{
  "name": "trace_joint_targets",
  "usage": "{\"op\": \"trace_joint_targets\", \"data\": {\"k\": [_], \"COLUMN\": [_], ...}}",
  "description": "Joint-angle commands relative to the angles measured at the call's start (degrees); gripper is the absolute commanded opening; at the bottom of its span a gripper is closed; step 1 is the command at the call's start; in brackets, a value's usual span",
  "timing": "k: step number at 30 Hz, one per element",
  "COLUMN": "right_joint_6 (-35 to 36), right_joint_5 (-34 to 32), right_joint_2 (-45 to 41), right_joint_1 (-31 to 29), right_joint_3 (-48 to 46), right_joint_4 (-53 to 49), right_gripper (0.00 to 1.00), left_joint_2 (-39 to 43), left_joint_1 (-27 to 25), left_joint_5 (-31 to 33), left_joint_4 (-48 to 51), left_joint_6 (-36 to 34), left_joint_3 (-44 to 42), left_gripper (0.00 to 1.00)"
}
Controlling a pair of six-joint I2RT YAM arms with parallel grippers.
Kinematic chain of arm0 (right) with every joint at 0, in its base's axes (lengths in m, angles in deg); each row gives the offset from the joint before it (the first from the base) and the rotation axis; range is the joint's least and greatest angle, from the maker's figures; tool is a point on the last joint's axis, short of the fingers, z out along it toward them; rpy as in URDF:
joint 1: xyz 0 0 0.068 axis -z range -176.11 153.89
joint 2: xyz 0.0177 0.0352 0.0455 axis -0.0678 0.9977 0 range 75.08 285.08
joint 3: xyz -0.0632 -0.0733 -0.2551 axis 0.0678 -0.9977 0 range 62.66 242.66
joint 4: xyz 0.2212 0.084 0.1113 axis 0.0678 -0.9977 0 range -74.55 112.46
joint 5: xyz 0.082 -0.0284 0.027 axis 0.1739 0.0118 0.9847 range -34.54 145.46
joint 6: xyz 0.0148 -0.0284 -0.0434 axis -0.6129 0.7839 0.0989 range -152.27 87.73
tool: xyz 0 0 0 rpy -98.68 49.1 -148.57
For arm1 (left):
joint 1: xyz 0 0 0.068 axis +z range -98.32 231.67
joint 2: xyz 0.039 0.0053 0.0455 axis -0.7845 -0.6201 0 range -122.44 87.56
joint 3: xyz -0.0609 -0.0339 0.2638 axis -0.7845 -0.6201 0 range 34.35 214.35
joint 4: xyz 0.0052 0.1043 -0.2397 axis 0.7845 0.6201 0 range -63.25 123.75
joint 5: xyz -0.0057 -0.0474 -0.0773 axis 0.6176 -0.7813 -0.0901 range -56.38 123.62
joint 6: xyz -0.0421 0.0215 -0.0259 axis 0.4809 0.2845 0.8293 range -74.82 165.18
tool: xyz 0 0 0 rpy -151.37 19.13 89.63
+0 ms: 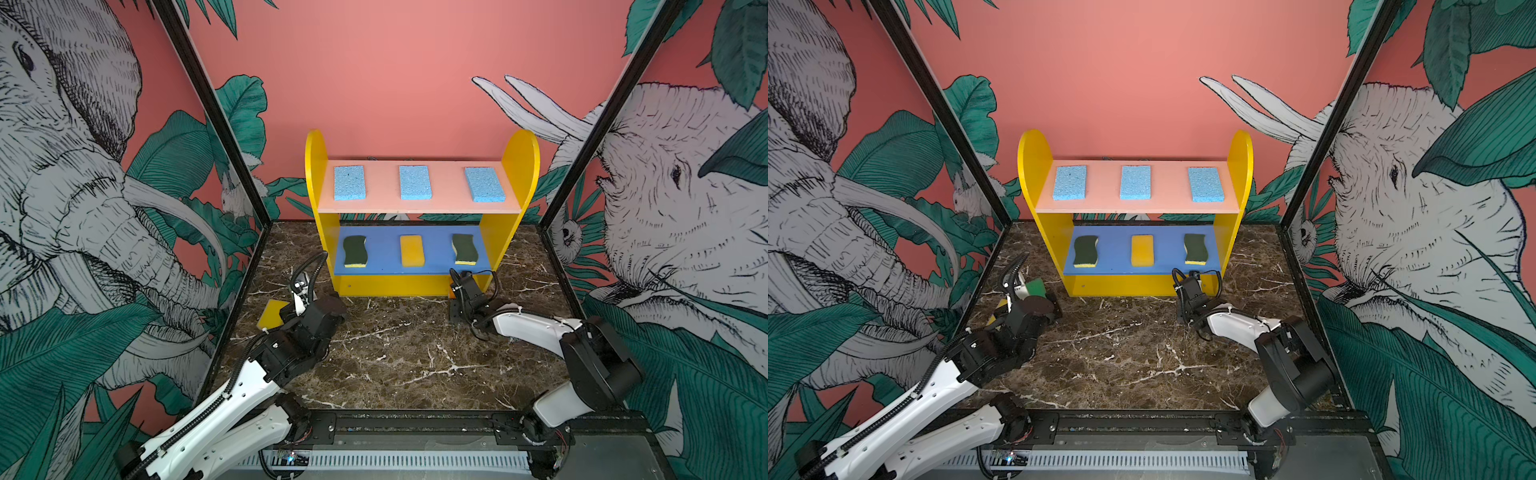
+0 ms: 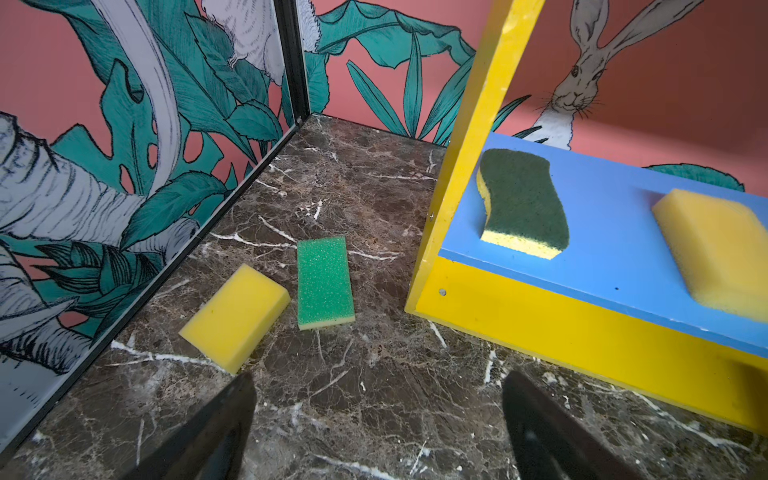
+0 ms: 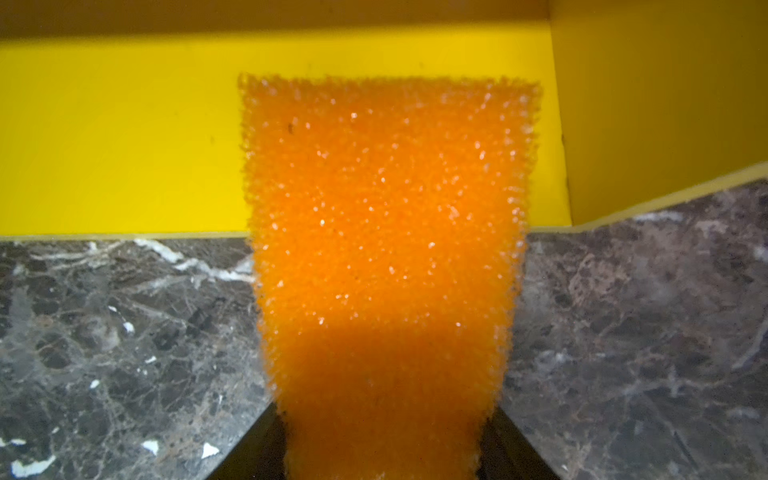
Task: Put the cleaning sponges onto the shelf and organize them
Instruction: 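Carry the orange sponge with the right gripper toward the shelf's yellow base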
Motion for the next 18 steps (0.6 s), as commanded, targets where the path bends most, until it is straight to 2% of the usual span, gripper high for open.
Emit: {"op": "trace_joint_targets", "data": {"k": [1, 8, 18], "right_joint_6": [3.1, 2.66, 0.06], "right_joint_5": [-2.89, -3.6, -4.37], "right_joint_2": [1.15, 4.24, 3.09], "right_joint_1": [-0.38, 0.23, 0.23], "right_joint_3": [1.53, 4.12, 1.25], "right_joint_4": [2.72, 2.55, 2.66], "right_gripper": [0.61, 0.61, 0.61], "left_joint_2": [0.21, 0.45, 1.66], "left_joint_1": [0.24, 0.23, 0.23], "left_joint_5": [2.25, 2.78, 3.14], "left_joint_4": [-1.82, -2.13, -2.38], "left_joint_6": [-0.05, -0.93, -1.08], "left_joint_3": [-1.11, -1.66, -2.8], "left_gripper": [0.93, 0.92, 0.92]}}
